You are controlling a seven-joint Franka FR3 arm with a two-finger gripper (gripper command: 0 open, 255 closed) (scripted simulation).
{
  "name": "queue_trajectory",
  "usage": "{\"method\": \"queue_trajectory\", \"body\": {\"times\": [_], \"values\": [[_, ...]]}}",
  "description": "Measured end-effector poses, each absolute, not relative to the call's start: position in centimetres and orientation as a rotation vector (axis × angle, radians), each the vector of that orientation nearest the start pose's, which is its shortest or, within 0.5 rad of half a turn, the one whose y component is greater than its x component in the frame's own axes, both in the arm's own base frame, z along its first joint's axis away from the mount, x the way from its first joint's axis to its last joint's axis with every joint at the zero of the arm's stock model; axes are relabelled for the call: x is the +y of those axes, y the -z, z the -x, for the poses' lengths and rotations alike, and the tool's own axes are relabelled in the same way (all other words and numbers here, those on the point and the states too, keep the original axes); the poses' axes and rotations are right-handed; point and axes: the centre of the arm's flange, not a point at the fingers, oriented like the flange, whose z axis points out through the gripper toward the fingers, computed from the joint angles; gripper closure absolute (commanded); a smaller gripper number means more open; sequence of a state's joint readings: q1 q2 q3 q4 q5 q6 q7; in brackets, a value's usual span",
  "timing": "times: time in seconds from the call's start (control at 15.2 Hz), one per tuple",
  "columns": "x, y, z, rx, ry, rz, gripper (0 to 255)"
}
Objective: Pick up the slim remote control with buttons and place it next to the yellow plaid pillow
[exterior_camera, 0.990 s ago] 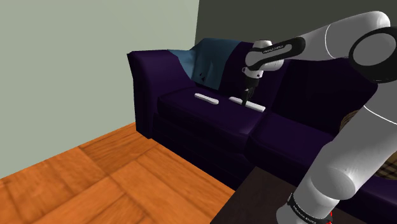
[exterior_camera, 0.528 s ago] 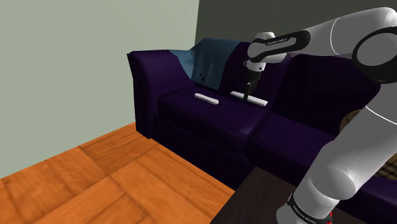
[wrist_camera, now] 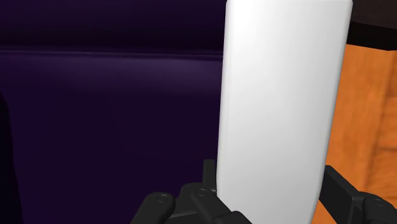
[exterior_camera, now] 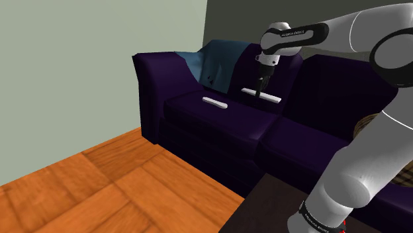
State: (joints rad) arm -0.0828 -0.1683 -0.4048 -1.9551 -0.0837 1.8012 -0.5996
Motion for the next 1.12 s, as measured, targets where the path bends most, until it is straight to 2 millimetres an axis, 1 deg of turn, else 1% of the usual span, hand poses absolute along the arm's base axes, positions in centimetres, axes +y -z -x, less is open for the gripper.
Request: {"method": "queue_trajectory", "body": {"times": [1.12], "values": [[-25.8, -63.3, -44.7, -0.215, -0.01, 3.149, 255]]}}
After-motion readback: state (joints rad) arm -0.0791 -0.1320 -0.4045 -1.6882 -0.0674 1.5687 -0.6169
